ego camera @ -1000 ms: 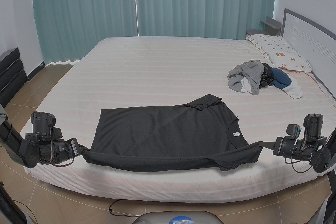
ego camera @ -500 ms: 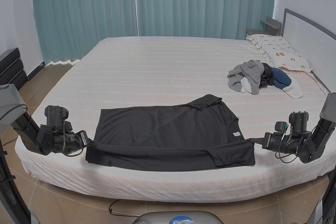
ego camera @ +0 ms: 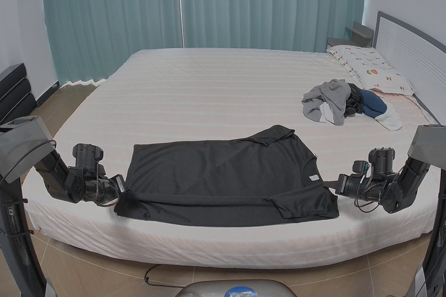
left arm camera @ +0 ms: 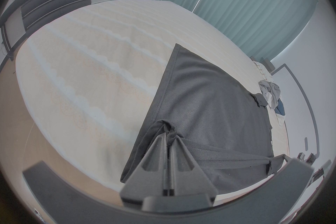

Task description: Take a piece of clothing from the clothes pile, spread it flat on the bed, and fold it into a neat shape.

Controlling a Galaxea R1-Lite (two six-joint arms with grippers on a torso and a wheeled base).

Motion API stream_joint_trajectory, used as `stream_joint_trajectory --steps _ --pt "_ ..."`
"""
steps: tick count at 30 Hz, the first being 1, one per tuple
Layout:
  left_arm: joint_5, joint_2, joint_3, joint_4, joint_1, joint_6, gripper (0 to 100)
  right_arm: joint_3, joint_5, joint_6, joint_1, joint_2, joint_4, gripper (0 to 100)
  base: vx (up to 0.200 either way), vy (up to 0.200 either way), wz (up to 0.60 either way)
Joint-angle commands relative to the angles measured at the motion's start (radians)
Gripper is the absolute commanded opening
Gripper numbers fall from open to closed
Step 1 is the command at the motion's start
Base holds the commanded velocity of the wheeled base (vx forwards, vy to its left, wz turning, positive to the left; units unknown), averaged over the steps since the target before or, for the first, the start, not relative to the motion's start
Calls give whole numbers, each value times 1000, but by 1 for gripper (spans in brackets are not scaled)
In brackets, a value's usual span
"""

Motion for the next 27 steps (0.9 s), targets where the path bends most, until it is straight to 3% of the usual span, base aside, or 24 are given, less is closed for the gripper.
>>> stream_joint_trajectory --steps 1,2,3,7,12,19,27 --pt "0 31 -17 -1 0 -2 0 -21 -5 12 12 24 0 0 0 0 0" --pt "0 32 -20 -1 -1 -4 0 -22 -6 12 12 27 -2 0 0 0 0" --pt "0 32 -20 1 0 -4 100 -22 -6 12 12 29 -2 100 0 0 0" --pt "0 26 -20 -1 -1 -19 100 -19 -3 25 10 23 -5 100 0 0 0" --pt "0 -2 -16 -4 2 -76 100 4 -3 149 -2 -28 -33 100 0 0 0" --pt "-17 -106 41 -10 17 -157 100 87 -3 229 1 -123 -36 100 0 0 0" --pt "-98 -178 141 -19 40 -186 100 242 -3 431 21 -254 -36 100 25 0 0"
